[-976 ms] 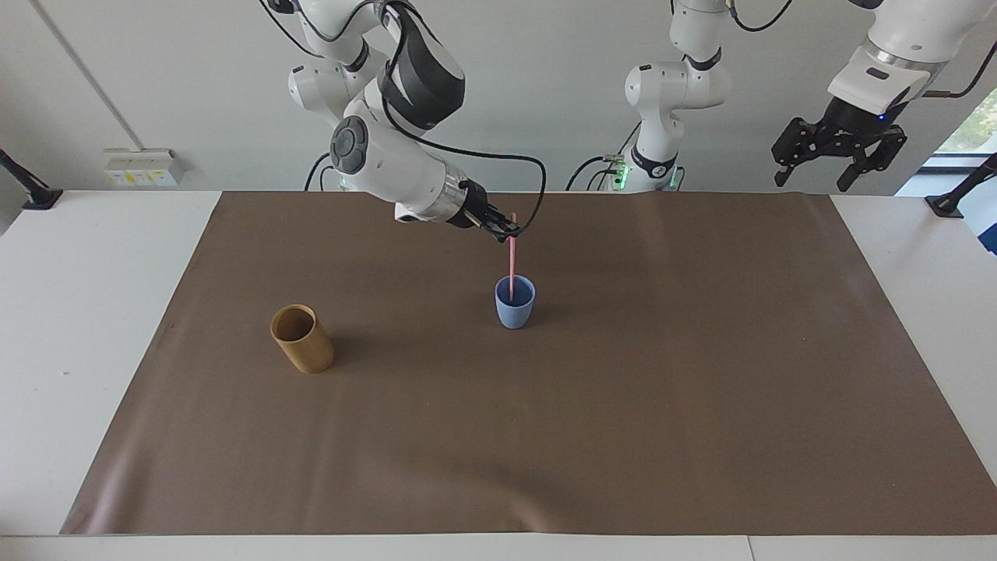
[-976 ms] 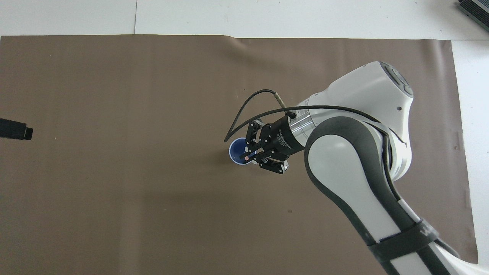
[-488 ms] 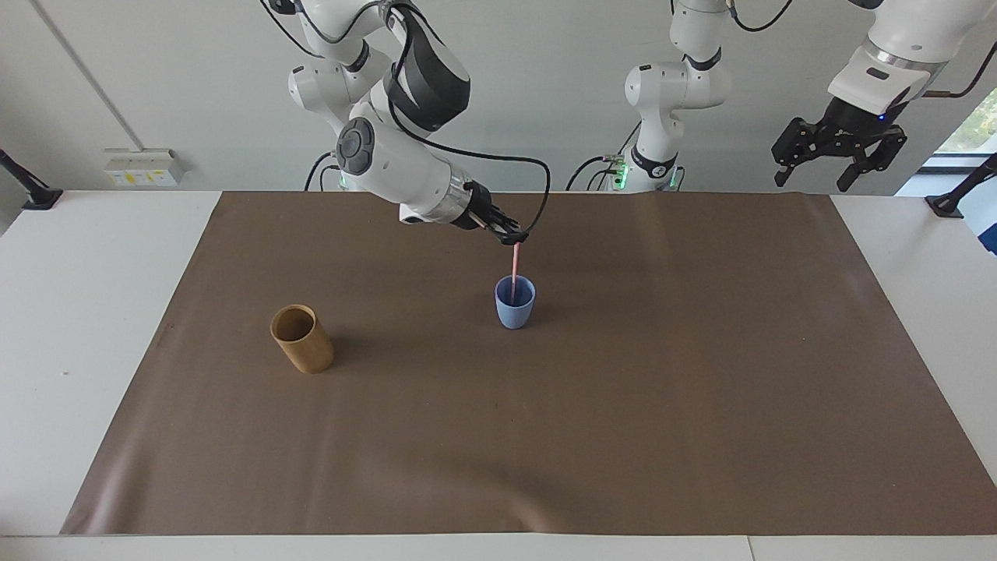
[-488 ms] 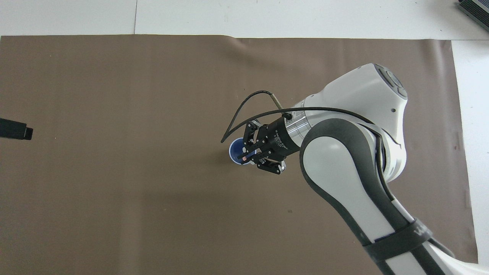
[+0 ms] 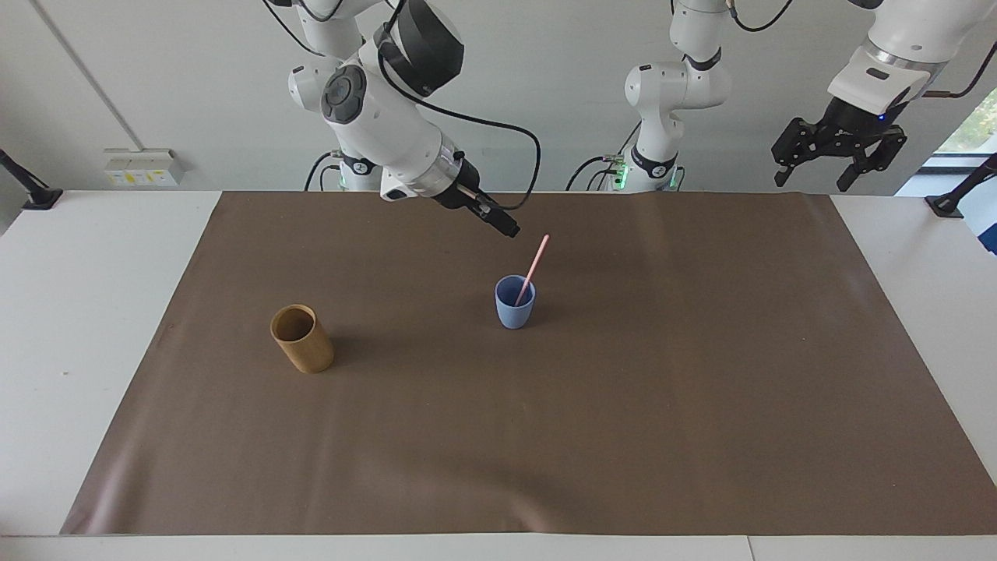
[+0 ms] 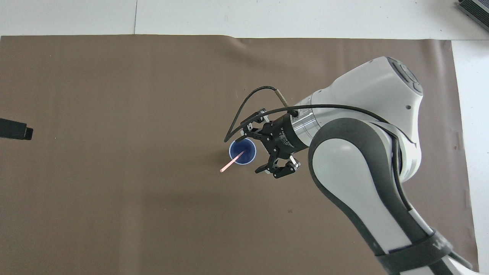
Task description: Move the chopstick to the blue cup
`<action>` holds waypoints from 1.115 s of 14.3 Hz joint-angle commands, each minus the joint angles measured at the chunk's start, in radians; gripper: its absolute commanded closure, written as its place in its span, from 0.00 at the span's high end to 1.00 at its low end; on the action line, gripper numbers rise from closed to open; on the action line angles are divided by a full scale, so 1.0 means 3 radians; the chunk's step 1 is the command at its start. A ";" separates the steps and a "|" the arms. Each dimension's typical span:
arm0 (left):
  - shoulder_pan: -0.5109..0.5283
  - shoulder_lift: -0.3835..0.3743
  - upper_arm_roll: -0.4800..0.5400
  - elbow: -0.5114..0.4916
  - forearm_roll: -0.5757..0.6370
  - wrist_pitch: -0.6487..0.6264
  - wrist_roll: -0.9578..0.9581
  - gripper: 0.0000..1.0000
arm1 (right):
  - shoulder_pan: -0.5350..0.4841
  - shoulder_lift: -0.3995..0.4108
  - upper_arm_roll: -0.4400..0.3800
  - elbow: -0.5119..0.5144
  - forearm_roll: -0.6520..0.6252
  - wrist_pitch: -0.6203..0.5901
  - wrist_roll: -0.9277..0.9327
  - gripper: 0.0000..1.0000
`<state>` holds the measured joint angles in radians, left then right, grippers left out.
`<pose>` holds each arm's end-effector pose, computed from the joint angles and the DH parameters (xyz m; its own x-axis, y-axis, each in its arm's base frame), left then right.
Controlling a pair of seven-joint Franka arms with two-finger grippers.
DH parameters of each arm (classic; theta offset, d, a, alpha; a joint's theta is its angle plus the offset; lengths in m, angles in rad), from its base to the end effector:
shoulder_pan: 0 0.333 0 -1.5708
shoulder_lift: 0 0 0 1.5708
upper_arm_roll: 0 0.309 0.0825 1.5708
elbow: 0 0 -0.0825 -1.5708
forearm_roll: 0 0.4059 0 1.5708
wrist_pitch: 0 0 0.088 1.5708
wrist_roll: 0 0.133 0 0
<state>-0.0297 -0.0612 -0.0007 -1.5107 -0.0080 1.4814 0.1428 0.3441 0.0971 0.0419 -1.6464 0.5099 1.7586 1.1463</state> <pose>0.5483 -0.0178 0.6474 0.9844 -0.1730 0.0327 -0.1732 -0.9849 0.0033 0.5524 0.2837 0.5270 0.6219 -0.6444 -0.4449 -0.7690 -0.6099 -0.1917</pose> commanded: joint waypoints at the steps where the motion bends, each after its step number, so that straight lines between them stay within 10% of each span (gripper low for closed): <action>1: 0.0048 -0.0016 -0.0039 0.0019 0.0052 -0.0055 0.0010 1.00 | -0.0139 -0.0236 -0.0002 -0.0040 -0.0318 -0.0160 -0.0403 1.00; 9: 0.0048 -0.0016 -0.0039 0.0019 0.0052 -0.0060 0.0010 1.00 | -0.0272 -0.0400 -0.0002 -0.0060 -0.1699 -0.0125 -0.1678 1.00; 16: 0.0048 -0.0016 -0.0039 0.0019 0.0047 -0.0055 0.0010 1.00 | -0.0778 -0.0518 -0.0012 0.0124 -0.1776 -0.0303 -0.2599 1.00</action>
<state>-0.0297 -0.0612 -0.0007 -1.5107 -0.0080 1.4813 0.1428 0.1561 -0.0314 0.0301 -1.6301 -0.0108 1.7066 0.4147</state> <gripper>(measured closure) 0.000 0.000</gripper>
